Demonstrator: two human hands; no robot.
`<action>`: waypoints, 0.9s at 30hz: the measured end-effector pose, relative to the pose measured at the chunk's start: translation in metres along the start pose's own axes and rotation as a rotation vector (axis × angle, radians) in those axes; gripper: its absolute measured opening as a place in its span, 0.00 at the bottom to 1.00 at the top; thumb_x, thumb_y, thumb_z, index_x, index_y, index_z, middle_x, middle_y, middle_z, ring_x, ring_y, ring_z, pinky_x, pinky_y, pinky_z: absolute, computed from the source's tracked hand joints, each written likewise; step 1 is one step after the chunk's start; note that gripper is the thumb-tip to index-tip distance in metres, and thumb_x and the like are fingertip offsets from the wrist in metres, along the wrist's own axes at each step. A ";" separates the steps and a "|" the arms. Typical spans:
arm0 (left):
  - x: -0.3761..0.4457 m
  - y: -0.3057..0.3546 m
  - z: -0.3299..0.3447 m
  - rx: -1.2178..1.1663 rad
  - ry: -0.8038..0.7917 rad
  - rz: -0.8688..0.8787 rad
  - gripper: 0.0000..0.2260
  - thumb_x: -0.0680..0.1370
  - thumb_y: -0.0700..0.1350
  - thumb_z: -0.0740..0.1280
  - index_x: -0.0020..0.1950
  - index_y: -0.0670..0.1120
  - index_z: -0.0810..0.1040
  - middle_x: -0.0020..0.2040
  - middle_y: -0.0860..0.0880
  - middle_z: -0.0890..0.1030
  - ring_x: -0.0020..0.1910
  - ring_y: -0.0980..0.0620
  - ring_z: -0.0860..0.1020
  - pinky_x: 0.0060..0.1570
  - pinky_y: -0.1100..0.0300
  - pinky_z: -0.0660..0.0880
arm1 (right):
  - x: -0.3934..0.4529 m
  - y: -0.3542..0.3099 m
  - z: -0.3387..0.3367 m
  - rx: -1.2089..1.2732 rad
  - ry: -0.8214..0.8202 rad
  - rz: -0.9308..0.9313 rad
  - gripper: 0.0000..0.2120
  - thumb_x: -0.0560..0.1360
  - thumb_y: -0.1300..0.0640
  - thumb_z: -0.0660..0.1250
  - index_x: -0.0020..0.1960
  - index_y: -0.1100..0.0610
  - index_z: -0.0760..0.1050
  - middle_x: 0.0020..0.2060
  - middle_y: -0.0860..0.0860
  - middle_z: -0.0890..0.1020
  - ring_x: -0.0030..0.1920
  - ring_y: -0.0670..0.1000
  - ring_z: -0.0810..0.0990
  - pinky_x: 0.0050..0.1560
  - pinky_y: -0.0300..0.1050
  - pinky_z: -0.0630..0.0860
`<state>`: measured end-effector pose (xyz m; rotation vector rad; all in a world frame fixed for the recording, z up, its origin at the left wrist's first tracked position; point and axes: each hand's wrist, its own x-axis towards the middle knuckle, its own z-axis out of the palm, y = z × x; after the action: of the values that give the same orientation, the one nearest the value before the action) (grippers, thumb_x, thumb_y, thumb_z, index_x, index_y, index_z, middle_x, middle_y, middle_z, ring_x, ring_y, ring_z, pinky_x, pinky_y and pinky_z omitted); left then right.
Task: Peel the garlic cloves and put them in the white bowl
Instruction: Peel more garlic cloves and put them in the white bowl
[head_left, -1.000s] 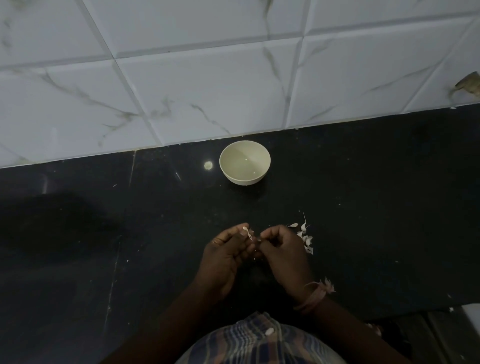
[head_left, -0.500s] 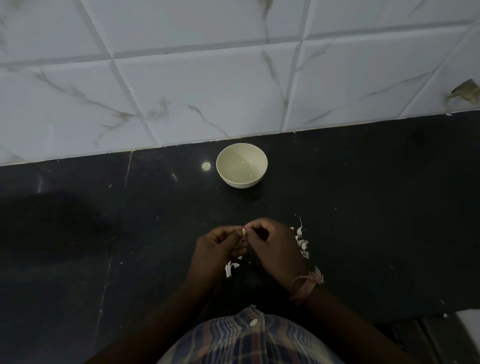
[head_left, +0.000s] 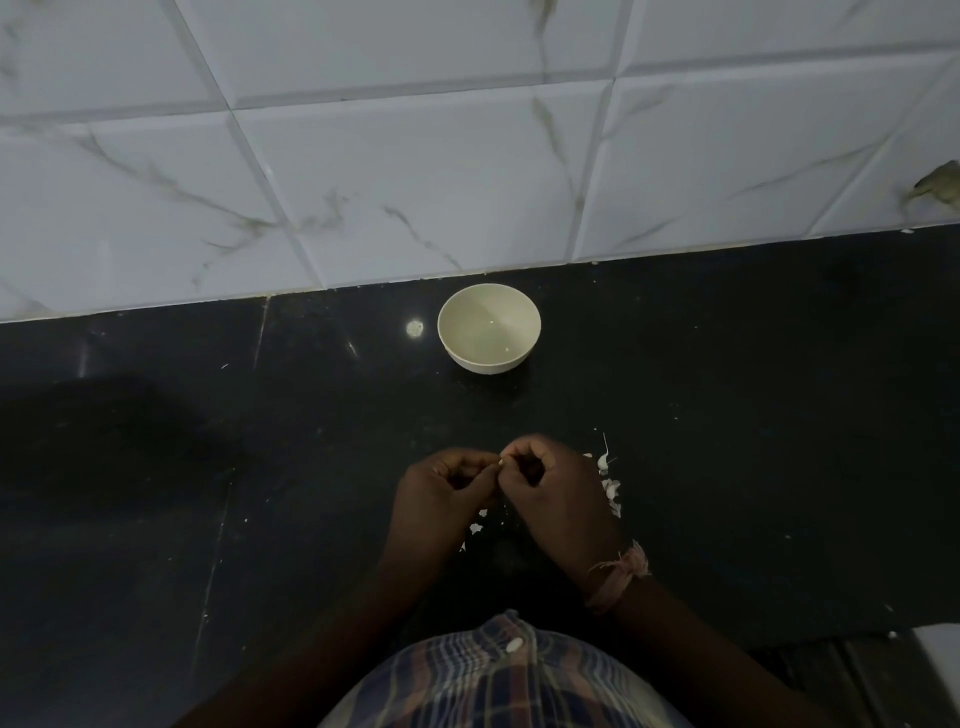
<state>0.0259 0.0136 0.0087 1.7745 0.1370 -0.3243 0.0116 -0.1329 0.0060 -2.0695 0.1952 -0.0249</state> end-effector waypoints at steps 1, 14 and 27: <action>0.000 0.001 0.000 0.008 -0.005 0.005 0.04 0.77 0.41 0.75 0.50 0.47 0.87 0.41 0.52 0.88 0.41 0.53 0.86 0.39 0.64 0.80 | -0.001 0.000 0.000 0.006 0.005 0.001 0.03 0.76 0.59 0.70 0.46 0.53 0.81 0.39 0.45 0.83 0.41 0.42 0.82 0.43 0.40 0.80; 0.001 0.006 -0.002 0.027 -0.093 0.039 0.05 0.77 0.38 0.74 0.49 0.46 0.89 0.41 0.52 0.88 0.43 0.51 0.87 0.42 0.64 0.80 | -0.005 0.004 -0.001 -0.035 0.011 0.008 0.03 0.74 0.61 0.70 0.43 0.54 0.80 0.35 0.46 0.82 0.38 0.44 0.80 0.37 0.35 0.75; 0.004 -0.006 0.003 -0.149 -0.180 0.014 0.06 0.82 0.37 0.67 0.52 0.43 0.84 0.41 0.49 0.86 0.40 0.55 0.82 0.43 0.63 0.78 | -0.005 -0.015 -0.006 0.577 -0.062 0.458 0.11 0.80 0.62 0.63 0.39 0.60 0.76 0.25 0.53 0.74 0.25 0.49 0.69 0.24 0.41 0.65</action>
<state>0.0283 0.0116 0.0017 1.5904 0.0198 -0.4502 0.0079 -0.1301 0.0221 -1.4145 0.5513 0.2362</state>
